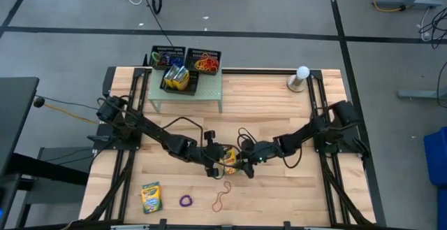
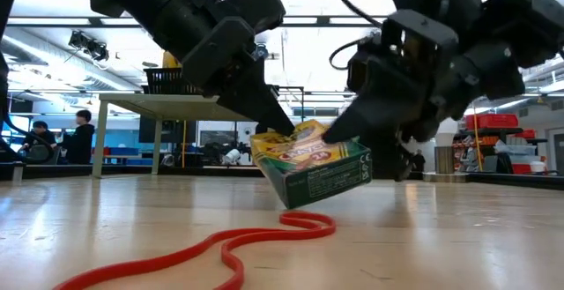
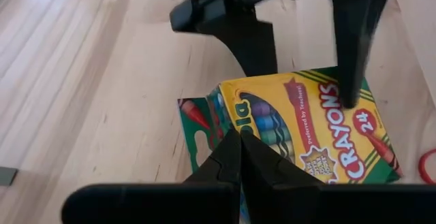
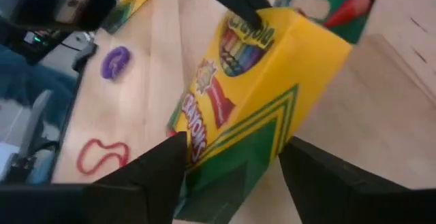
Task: Pick & Place Office Desk Supplies
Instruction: Put the yellow crayon box into the bottom black bin
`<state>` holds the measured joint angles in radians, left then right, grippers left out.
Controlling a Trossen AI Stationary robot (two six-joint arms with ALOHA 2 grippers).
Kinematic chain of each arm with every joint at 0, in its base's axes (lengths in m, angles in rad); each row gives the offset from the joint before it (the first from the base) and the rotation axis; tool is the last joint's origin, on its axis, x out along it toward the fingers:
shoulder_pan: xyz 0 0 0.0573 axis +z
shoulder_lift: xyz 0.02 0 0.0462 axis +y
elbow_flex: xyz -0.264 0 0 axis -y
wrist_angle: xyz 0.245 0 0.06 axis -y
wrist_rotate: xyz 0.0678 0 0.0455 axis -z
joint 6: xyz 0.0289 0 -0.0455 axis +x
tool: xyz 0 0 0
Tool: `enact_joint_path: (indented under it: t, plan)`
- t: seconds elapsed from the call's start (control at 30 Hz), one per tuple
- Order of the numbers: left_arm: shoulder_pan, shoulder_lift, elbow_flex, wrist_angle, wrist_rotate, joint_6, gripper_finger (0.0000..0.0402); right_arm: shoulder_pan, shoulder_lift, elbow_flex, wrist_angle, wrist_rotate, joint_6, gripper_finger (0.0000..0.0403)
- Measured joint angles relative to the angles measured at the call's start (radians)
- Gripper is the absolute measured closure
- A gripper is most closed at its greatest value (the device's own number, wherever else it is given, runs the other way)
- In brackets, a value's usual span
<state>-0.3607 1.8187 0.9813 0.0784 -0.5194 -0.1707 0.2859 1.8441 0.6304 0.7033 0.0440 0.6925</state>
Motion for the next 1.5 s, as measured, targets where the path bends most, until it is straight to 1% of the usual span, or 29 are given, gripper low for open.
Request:
enact_joint_path:
  t: [0.1, 0.23, 0.3, 0.37, 0.5, 0.63, 0.73, 0.8, 0.87, 0.93, 1.0, 1.1, 1.23, 1.37, 1.43, 1.5]
  plan:
    - [0.0, 0.0, 0.0, -0.001, -0.003, 0.0, 0.04, 0.0, 0.024, 0.001, 0.024, 0.003, -0.028, 0.0185]
    - [0.0, -0.019, 0.001, -0.006, 0.0, -0.014, 0.0398, 0.005, 0.025, 0.0, 0.048, 0.0, -0.094, 0.0243]
    - [-0.001, -0.051, 0.002, -0.027, 0.026, -0.034, 0.0383, 0.009, 0.024, -0.001, 0.071, 0.001, -0.141, 0.0271]
    - [-0.002, -0.095, 0.003, -0.069, 0.057, -0.049, 0.0356, 0.011, 0.023, -0.001, 0.087, 0.011, -0.21, 0.029]
    - [0.001, -0.201, 0.002, -0.169, 0.08, -0.11, 0.0293, 0.01, 0.022, 0.001, 0.092, 0.041, -0.337, 0.0294]
    - [0.003, -0.265, 0.002, -0.219, 0.136, -0.198, 0.0225, 0.002, 0.021, 0.001, 0.088, 0.027, -0.438, 0.0291]
    - [0.006, -0.276, 0.007, -0.25, 0.17, -0.243, 0.0174, -0.008, 0.021, 0.001, 0.093, 0.032, -0.495, 0.0291]
    - [0.008, -0.269, 0.033, -0.301, 0.194, -0.268, 0.0144, -0.012, 0.021, 0.001, 0.1, 0.034, -0.521, 0.0291]
    - [0.009, -0.24, 0.069, -0.329, 0.203, -0.275, 0.0121, -0.016, 0.021, 0.0, 0.109, 0.036, -0.545, 0.029]
    - [0.009, -0.215, 0.108, -0.386, 0.202, -0.263, 0.0107, -0.017, 0.021, 0.009, 0.111, 0.041, -0.57, 0.029]
    - [0.011, -0.181, 0.166, -0.419, 0.203, -0.251, 0.0102, -0.017, 0.022, 0.022, 0.116, 0.042, -0.599, 0.029]
    - [0.022, -0.132, 0.248, -0.547, 0.204, -0.245, 0.0104, -0.016, 0.022, 0.044, 0.119, 0.041, -0.624, 0.029]
    - [0.04, -0.085, 0.329, -0.666, 0.227, -0.26, 0.0111, -0.02, 0.022, 0.059, 0.124, 0.043, -0.646, 0.029]
    - [0.056, -0.082, 0.339, -0.681, 0.3, -0.267, 0.0125, -0.02, 0.022, 0.06, 0.15, 0.041, -0.65, 0.029]
    - [0.062, -0.086, 0.339, -0.698, 0.326, -0.277, 0.0142, -0.02, 0.022, 0.06, 0.161, 0.039, -0.657, 0.029]
    - [0.063, -0.091, 0.339, -0.705, 0.339, -0.287, 0.0168, -0.02, 0.022, 0.06, 0.171, 0.041, -0.658, 0.029]
